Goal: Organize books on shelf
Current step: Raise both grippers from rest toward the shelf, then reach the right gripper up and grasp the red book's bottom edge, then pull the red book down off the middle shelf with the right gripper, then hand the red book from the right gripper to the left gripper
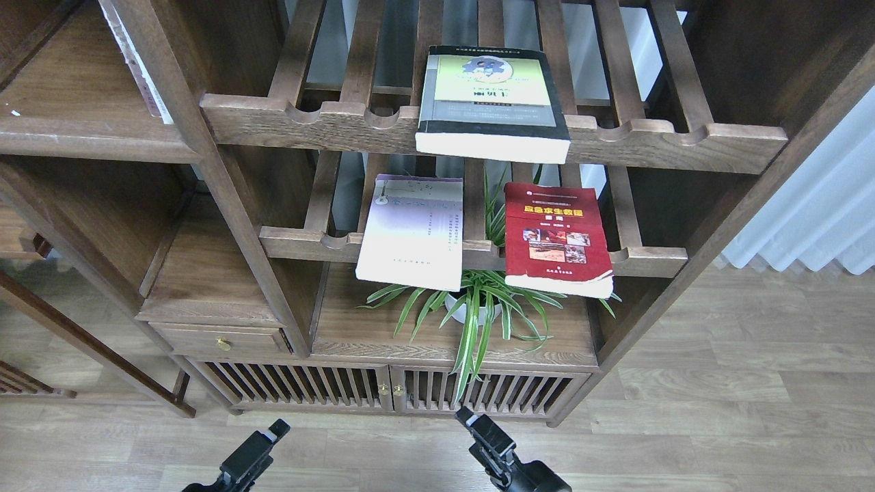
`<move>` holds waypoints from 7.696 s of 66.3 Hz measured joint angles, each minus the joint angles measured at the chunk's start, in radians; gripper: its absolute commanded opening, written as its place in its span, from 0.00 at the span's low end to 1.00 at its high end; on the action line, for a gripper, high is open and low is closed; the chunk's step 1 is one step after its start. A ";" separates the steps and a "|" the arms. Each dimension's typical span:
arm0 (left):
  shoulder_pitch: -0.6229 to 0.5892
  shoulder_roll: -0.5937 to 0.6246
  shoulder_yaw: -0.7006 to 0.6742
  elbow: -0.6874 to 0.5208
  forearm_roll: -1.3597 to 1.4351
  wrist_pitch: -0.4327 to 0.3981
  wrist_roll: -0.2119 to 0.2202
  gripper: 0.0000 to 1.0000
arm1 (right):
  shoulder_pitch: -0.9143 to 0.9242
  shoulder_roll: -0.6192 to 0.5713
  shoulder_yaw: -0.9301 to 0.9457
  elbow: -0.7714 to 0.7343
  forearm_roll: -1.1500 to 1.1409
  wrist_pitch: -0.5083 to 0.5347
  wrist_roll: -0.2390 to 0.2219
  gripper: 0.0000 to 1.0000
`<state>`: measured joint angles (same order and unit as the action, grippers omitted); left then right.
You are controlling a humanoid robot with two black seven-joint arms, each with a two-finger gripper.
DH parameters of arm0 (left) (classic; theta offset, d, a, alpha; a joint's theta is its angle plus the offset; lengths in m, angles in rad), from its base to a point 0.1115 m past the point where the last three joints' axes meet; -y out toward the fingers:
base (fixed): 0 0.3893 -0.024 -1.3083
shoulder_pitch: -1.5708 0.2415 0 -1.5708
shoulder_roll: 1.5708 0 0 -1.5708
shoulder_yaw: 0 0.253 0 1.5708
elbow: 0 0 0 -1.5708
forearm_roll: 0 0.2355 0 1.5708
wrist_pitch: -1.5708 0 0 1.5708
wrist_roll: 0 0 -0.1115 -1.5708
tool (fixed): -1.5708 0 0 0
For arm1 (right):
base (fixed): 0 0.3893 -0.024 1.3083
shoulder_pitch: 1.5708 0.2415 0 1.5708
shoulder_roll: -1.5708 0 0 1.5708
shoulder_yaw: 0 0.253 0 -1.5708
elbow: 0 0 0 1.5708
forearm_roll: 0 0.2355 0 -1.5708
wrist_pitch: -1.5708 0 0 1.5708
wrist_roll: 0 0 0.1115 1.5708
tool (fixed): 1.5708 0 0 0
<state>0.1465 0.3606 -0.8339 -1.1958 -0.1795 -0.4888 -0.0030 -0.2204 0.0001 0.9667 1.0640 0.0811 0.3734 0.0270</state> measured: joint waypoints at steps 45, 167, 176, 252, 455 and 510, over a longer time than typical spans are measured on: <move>-0.048 0.001 -0.019 0.025 0.005 0.000 0.009 1.00 | 0.046 0.000 -0.020 -0.079 -0.004 0.115 0.008 1.00; -0.049 0.062 -0.143 0.030 0.003 0.000 0.016 1.00 | 0.203 0.000 0.045 0.010 0.114 0.115 0.198 1.00; -0.047 0.063 -0.143 0.031 0.003 0.000 0.015 1.00 | 0.196 0.000 0.045 0.010 0.113 0.115 0.197 0.99; -0.052 0.064 -0.180 0.032 0.003 0.000 0.018 1.00 | 0.263 0.000 0.126 -0.085 0.258 0.116 0.265 0.08; -0.179 -0.277 0.245 0.216 0.002 -0.001 0.023 0.06 | -0.120 0.000 -0.209 0.019 0.115 0.116 0.077 0.05; -0.089 -0.015 0.038 0.026 0.007 0.000 0.057 0.04 | -0.084 -0.022 -0.221 0.009 0.094 0.115 0.079 0.98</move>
<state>0.0575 0.3452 -0.7960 -1.1694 -0.1722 -0.4887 0.0540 -0.3040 -0.0221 0.7453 1.0730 0.1755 0.4888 0.1062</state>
